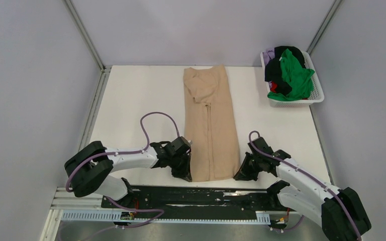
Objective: Fold and stack the t-shirts
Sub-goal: Grab the bottom of the folded rectangular tshirt with both arms, then fold the folded rectangular tshirt in 1/3 of the way
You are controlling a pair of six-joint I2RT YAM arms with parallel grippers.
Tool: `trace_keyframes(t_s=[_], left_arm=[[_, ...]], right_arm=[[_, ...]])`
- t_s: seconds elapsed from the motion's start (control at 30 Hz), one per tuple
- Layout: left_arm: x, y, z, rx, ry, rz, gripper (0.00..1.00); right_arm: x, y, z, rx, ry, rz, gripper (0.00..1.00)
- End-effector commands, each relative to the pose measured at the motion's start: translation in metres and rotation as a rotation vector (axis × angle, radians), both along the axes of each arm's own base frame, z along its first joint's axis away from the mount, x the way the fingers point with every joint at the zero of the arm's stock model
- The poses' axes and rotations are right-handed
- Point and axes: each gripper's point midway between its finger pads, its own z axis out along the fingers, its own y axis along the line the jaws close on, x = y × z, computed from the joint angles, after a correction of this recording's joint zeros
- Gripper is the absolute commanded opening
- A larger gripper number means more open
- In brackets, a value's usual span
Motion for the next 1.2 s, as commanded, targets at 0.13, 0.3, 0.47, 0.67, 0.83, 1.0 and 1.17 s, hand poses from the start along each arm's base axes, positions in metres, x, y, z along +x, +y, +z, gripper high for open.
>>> trace_keyframes(t_s=[0.13,0.3,0.47,0.67,0.83,1.0,1.17], left_arm=[[0.004,-0.026,0.035,-0.159,-0.081,-0.072,0.00],[0.025,-0.041,0.054,-0.203,-0.138,-0.103,0.00],[0.078,-0.047,0.074,-0.247,-0.215,-0.034,0.00],[0.135,-0.043,0.088,-0.203,-0.324,0.052,0.00],[0.182,-0.026,0.090,-0.168,-0.369,0.135,0.00],[0.224,-0.022,0.098,-0.173,-0.413,0.176,0.00],[0.267,-0.013,0.094,-0.162,-0.430,0.223,0.00]], right_arm=[[0.027,0.021,0.042,0.128,-0.233,0.094,0.00],[0.048,0.027,0.062,0.144,-0.337,0.089,0.00],[0.083,0.029,0.075,0.092,-0.413,0.046,0.00],[0.138,0.028,0.100,0.033,-0.501,-0.027,0.00],[0.182,0.019,0.104,-0.030,-0.518,-0.075,0.00],[0.224,0.013,0.113,-0.059,-0.564,-0.111,0.00],[0.261,0.009,0.119,-0.055,-0.591,-0.123,0.00]])
